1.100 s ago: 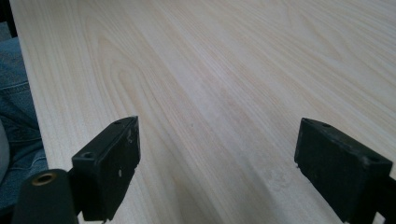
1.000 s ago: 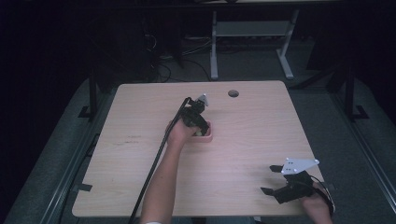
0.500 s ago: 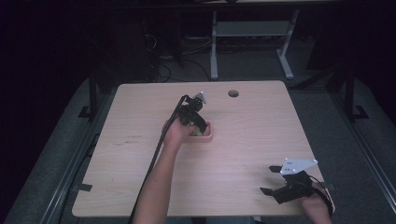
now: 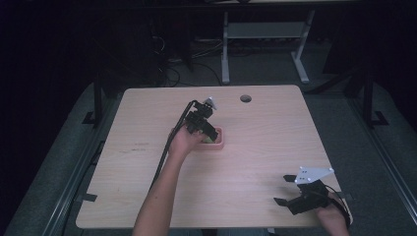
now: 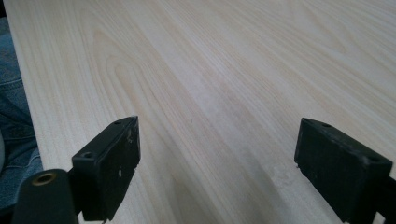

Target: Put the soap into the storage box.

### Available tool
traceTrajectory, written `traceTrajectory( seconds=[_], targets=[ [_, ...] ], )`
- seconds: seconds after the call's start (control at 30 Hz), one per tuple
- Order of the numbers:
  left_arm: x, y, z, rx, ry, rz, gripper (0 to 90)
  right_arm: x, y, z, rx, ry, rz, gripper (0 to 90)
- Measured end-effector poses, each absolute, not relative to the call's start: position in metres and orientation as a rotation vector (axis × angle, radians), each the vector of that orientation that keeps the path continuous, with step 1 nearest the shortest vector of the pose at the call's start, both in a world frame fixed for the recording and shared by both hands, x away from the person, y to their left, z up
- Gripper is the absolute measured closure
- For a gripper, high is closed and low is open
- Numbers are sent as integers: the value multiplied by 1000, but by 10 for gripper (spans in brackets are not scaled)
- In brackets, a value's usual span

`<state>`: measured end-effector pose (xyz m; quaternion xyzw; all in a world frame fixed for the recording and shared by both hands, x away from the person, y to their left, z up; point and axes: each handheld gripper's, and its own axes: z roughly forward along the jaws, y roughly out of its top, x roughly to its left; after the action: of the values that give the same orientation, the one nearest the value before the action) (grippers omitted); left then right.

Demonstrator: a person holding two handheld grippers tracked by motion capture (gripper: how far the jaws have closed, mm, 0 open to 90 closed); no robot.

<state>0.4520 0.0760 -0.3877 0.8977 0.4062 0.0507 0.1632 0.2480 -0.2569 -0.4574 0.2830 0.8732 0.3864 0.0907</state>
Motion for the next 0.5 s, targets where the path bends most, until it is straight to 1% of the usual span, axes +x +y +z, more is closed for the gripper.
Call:
traceTrajectory(
  seconds=[0.2, 0.23, 0.5],
  targets=[
    [441, 83, -385, 2557, 1132, 140, 215, 249, -256, -459, 845, 2604, 1134, 138],
    [437, 85, -386, 2527, 1142, 138, 215, 249, -257, -459, 847, 2601, 1135, 138],
    [422, 93, -384, 2532, 1100, 145, 215, 250, -258, -460, 868, 2597, 1131, 138]
  ],
)
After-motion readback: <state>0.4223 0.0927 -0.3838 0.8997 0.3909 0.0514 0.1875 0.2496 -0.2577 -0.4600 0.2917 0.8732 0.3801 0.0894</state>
